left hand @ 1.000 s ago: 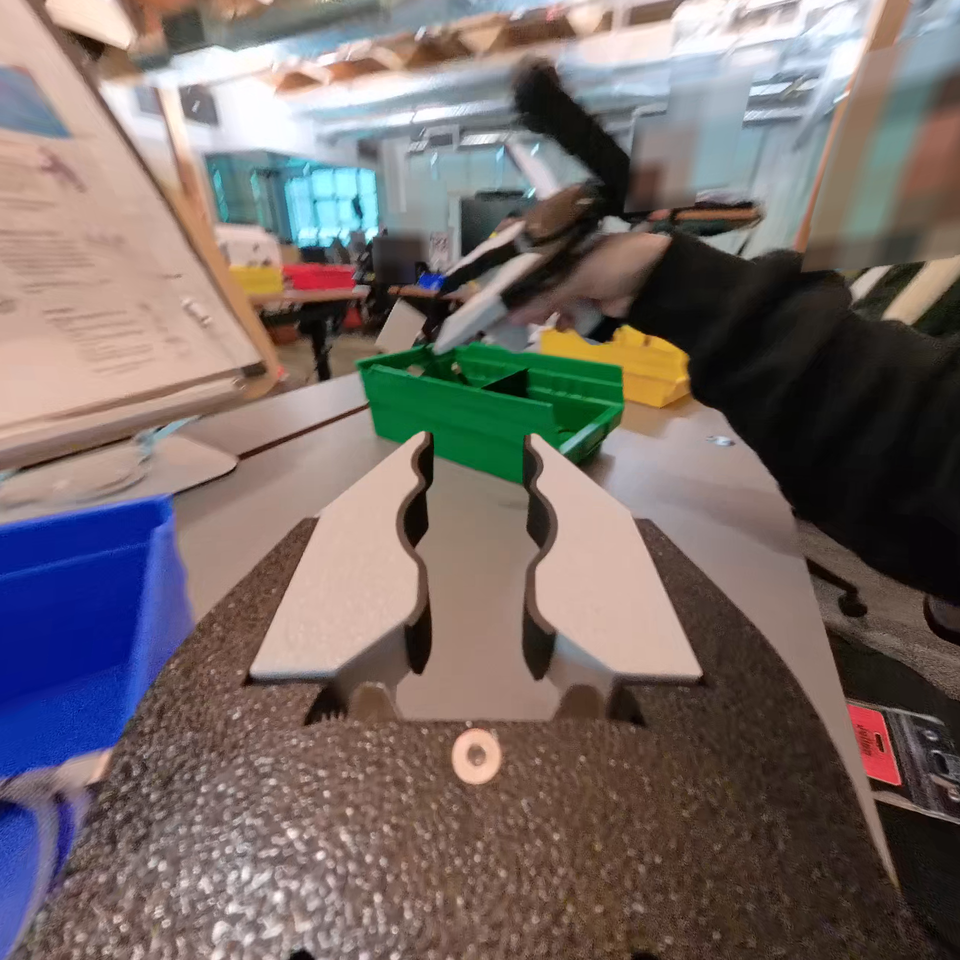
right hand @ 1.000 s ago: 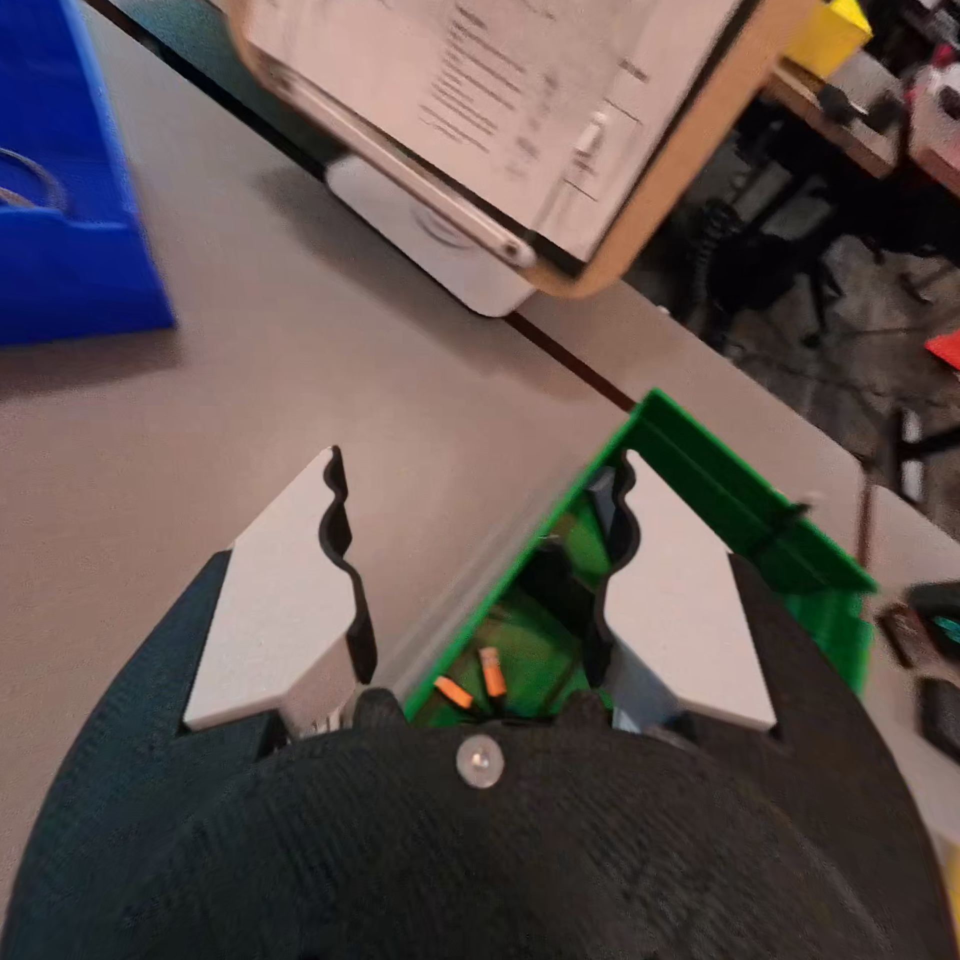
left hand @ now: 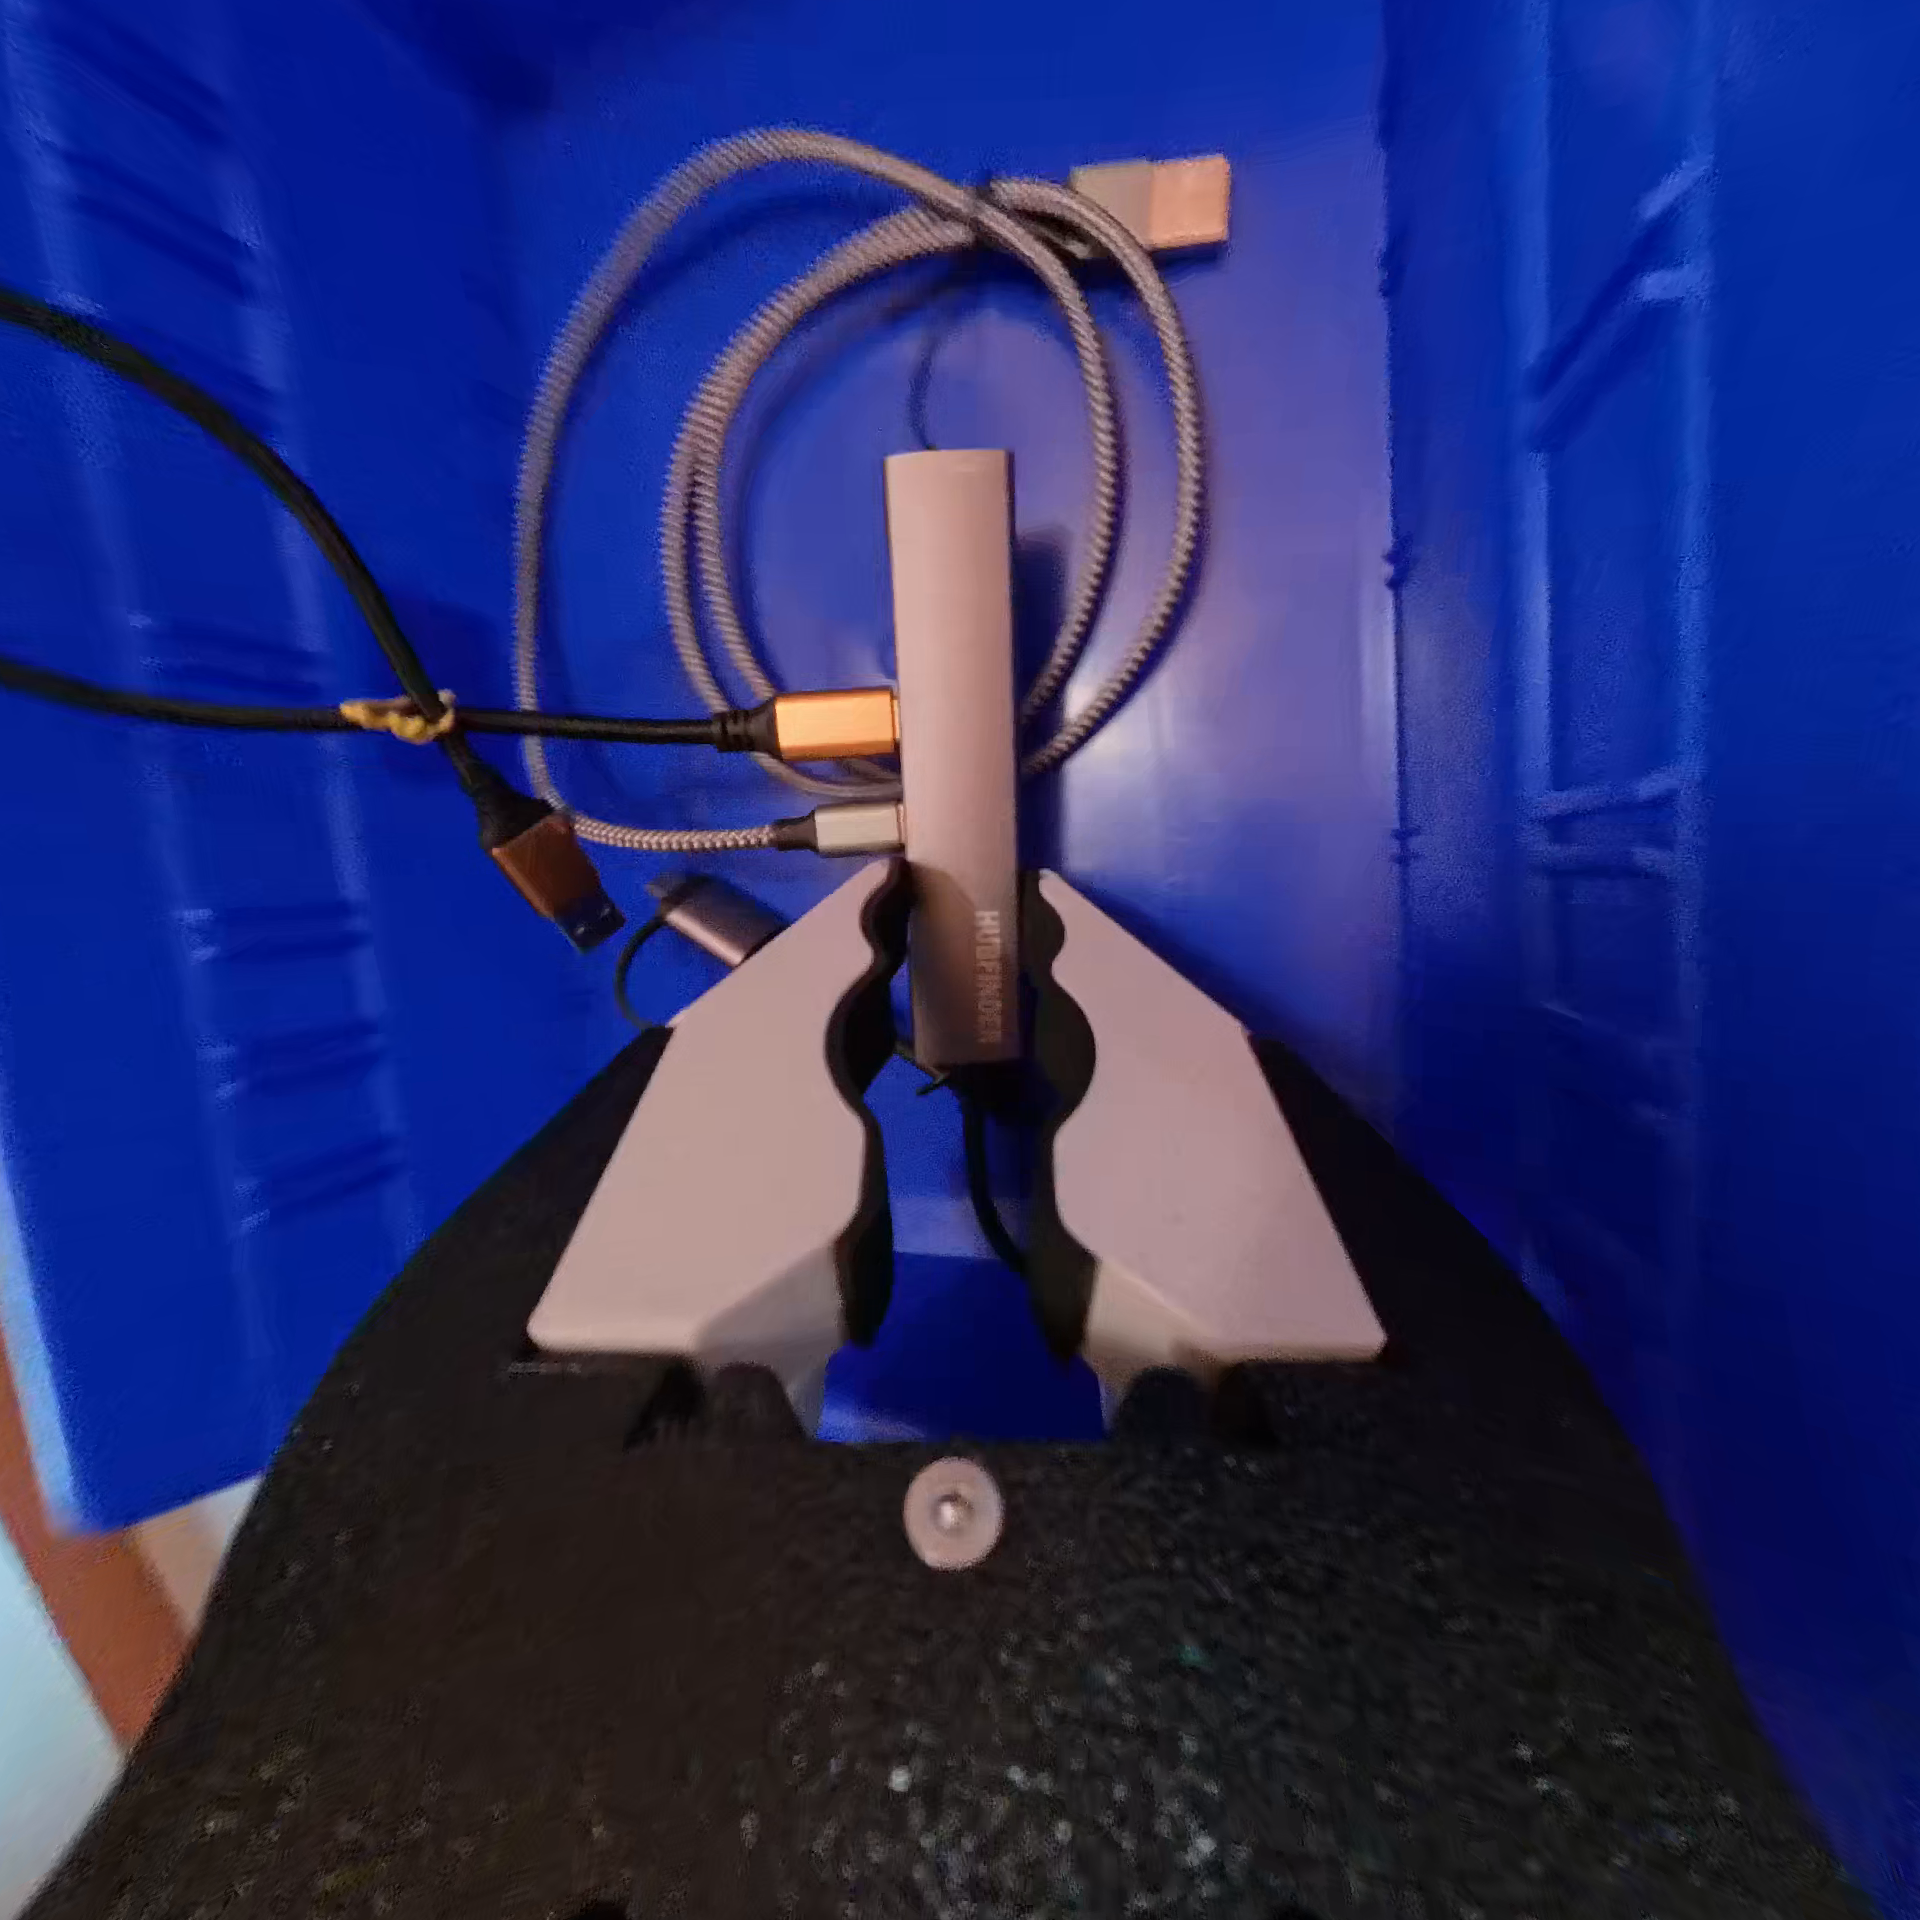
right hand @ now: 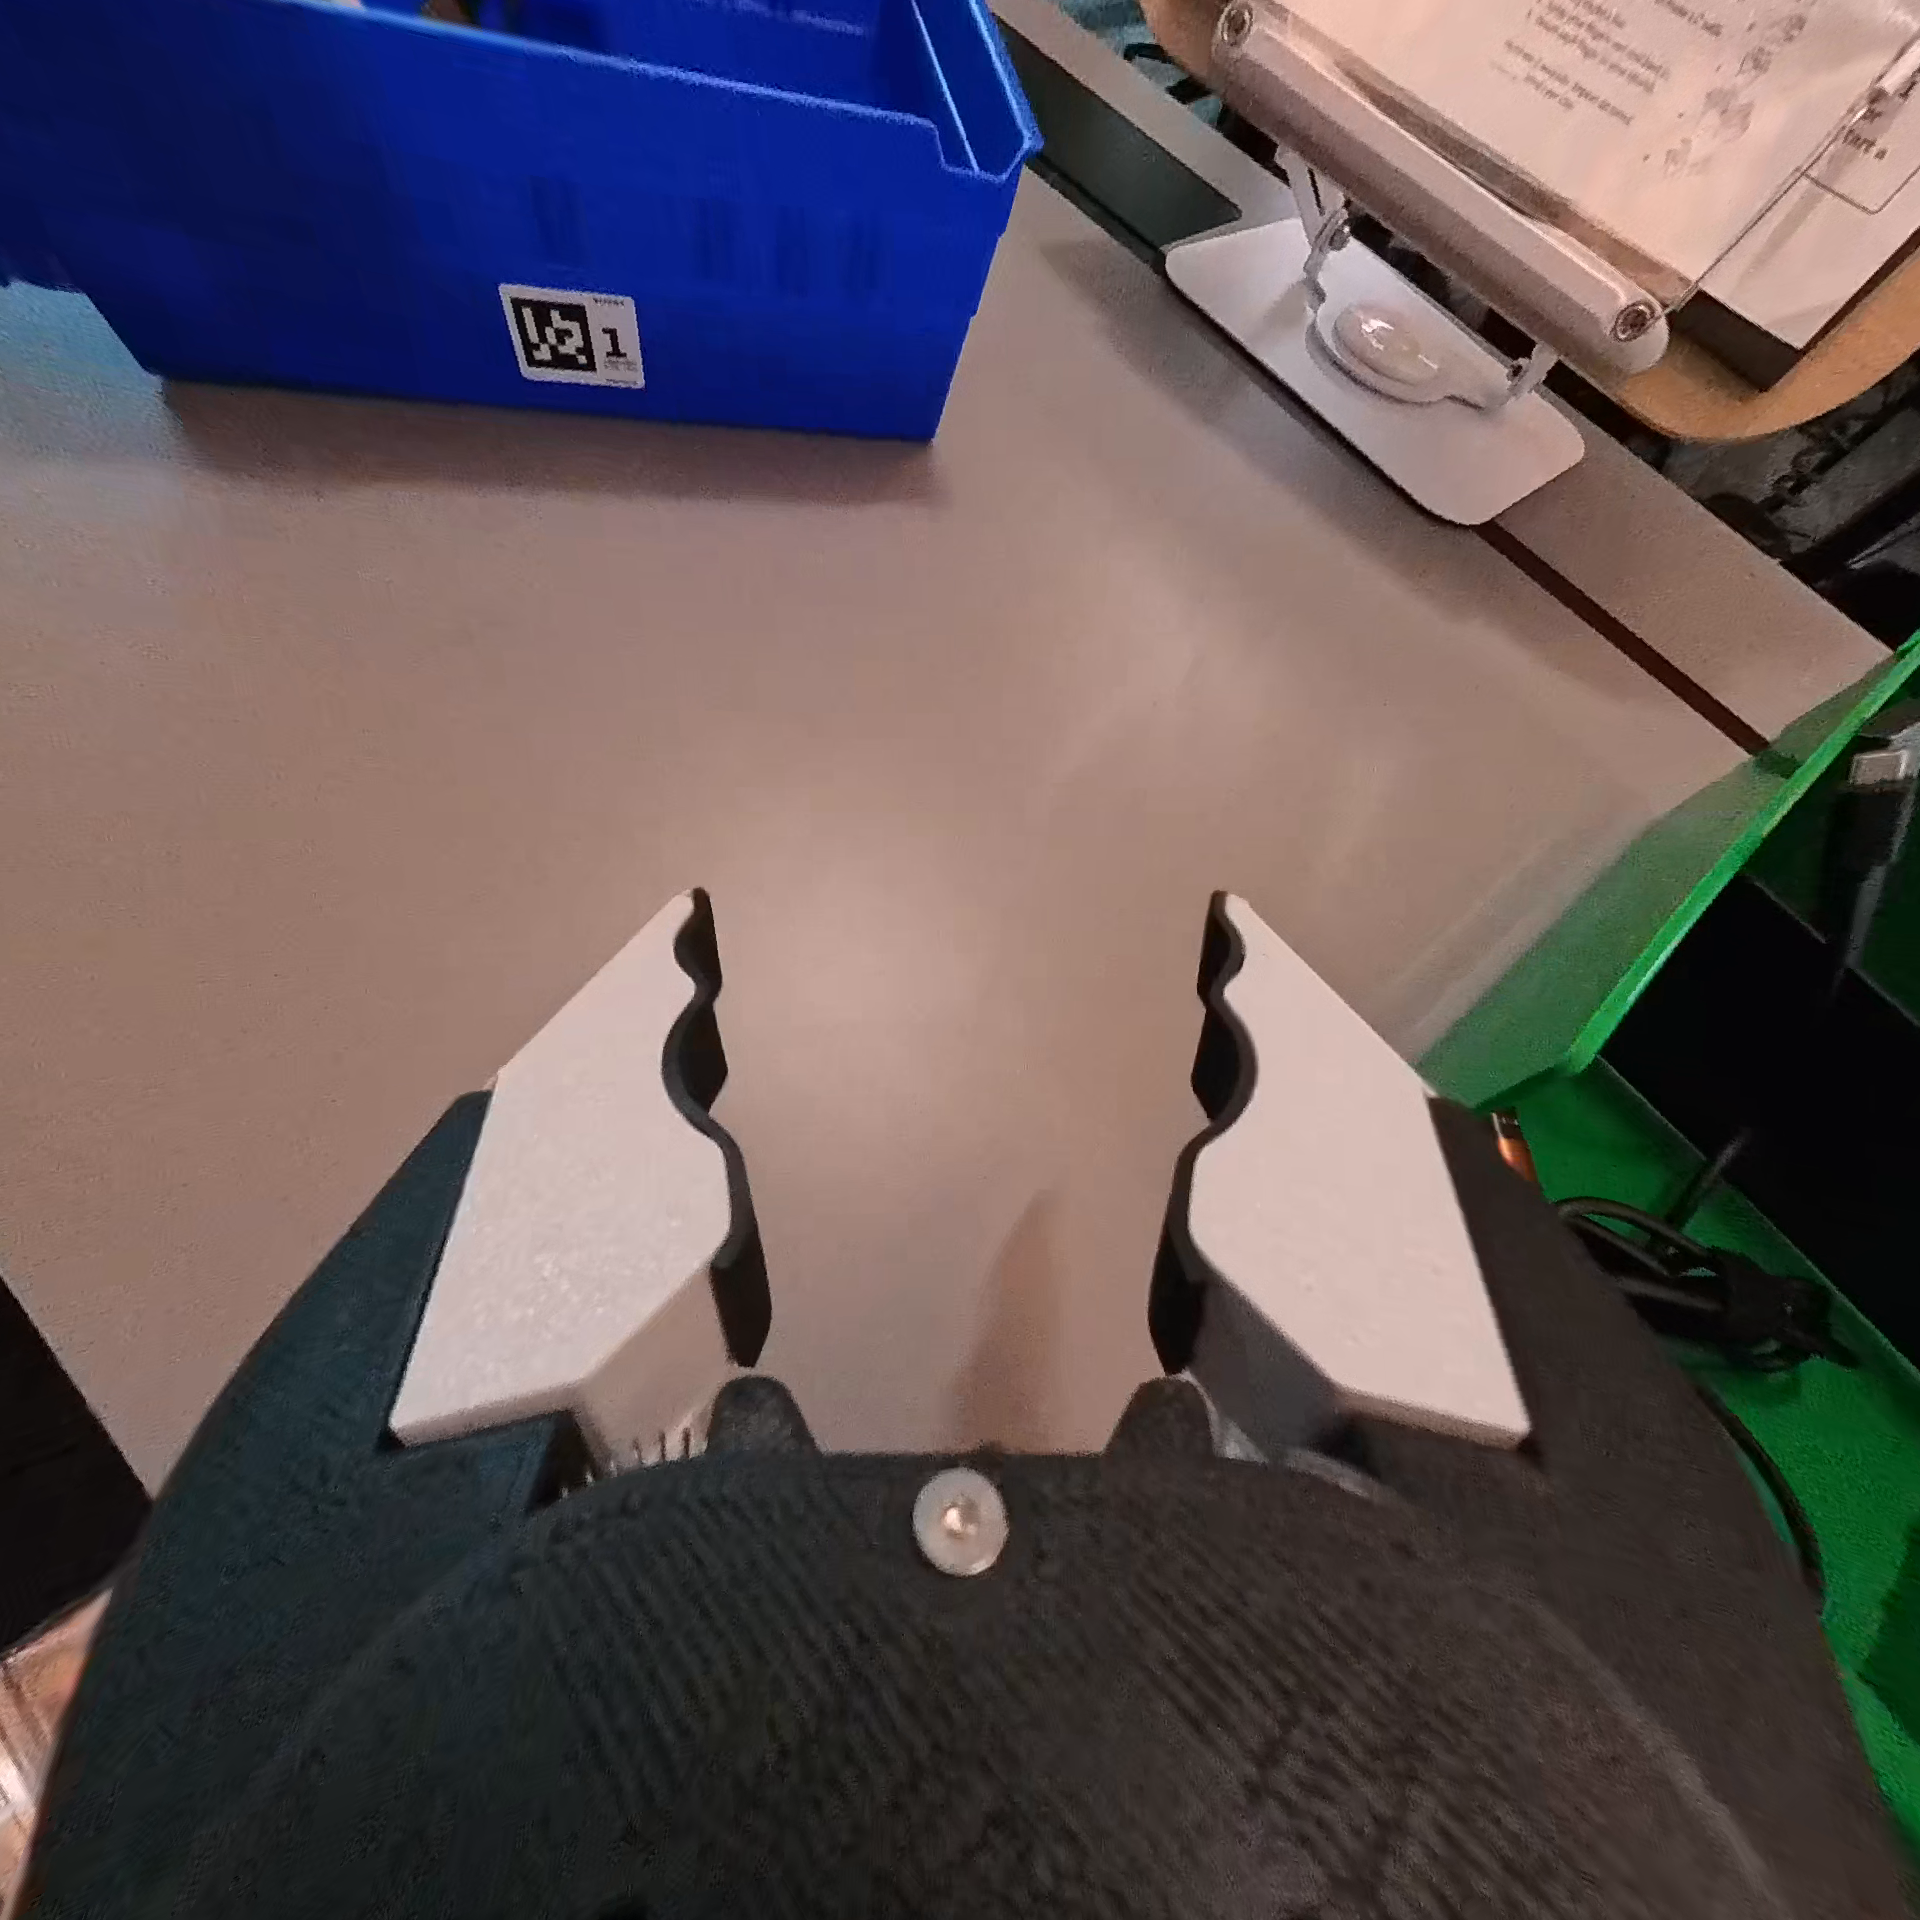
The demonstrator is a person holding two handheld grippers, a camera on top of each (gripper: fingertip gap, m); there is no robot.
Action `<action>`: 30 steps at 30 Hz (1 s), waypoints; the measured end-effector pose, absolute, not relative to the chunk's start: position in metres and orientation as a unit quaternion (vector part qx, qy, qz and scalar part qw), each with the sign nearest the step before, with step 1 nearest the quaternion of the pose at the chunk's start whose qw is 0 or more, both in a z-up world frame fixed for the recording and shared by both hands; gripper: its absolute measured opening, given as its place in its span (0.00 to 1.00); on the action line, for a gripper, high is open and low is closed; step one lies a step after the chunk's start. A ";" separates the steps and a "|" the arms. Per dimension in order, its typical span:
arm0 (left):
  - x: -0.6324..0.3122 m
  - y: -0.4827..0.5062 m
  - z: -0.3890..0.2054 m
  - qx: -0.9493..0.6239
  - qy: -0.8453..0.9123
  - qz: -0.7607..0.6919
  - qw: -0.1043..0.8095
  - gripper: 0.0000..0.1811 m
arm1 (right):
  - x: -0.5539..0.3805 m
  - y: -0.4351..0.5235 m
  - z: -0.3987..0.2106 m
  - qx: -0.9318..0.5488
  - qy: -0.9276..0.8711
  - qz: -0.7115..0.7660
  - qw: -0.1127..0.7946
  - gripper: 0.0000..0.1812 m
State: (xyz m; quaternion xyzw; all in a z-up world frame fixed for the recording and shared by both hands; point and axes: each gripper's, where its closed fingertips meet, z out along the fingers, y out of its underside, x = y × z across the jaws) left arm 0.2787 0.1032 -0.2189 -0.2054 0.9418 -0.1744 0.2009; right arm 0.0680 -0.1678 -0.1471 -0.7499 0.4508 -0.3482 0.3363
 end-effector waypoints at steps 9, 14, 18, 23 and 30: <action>0.239 0.058 -0.058 -0.034 0.814 -0.399 0.422 0.11 | 0.081 -0.135 -0.100 -0.661 0.440 -0.356 0.492 0.52; 0.138 -0.019 -0.029 0.174 0.744 -0.495 0.414 0.11 | 0.070 -0.095 -0.052 -0.613 0.368 -0.361 0.598 0.52; 0.077 -0.056 -0.041 0.318 0.691 -0.479 0.438 0.10 | 0.055 -0.082 -0.033 -0.599 0.333 -0.351 0.638 0.43; 0.050 -0.069 -0.040 0.370 0.638 -0.458 0.496 0.10 | 0.032 -0.075 -0.026 -0.629 0.291 -0.325 0.643 0.18; 0.022 -0.068 -0.024 0.403 0.579 -0.473 0.528 0.10 | 0.012 -0.060 -0.011 -0.655 0.225 -0.360 0.624 0.06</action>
